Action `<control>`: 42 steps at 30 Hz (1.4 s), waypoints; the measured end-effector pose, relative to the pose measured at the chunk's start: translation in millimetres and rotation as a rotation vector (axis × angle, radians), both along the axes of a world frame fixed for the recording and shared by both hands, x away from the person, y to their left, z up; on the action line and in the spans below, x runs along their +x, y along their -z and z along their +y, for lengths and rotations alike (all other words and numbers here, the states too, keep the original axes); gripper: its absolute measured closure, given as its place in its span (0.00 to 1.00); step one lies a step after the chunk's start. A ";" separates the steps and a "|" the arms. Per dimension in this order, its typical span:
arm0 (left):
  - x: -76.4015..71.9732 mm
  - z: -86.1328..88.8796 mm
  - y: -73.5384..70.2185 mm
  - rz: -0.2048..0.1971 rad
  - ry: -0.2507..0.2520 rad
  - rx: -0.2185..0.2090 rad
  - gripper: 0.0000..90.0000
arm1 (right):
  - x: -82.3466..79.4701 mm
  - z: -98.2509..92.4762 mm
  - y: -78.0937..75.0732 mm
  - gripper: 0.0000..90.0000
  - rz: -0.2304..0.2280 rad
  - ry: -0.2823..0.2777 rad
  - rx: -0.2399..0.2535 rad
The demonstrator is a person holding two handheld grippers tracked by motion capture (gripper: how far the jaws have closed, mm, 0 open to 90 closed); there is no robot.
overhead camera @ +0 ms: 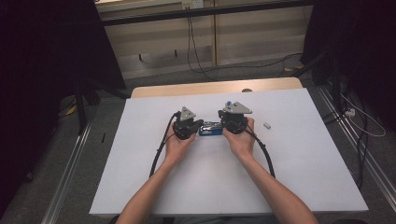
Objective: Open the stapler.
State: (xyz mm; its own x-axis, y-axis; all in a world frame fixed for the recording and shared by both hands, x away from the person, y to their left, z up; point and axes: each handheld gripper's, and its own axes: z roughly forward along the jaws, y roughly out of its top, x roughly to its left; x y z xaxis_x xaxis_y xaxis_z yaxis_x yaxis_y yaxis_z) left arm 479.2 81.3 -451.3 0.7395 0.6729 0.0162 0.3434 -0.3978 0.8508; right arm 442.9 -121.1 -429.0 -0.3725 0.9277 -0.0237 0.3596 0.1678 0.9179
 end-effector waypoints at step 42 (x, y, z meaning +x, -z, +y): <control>-0.4 -0.6 -0.1 -0.004 -0.002 0.011 1.00 | -3.3 -65.2 19.8 1.00 0.066 0.071 -0.008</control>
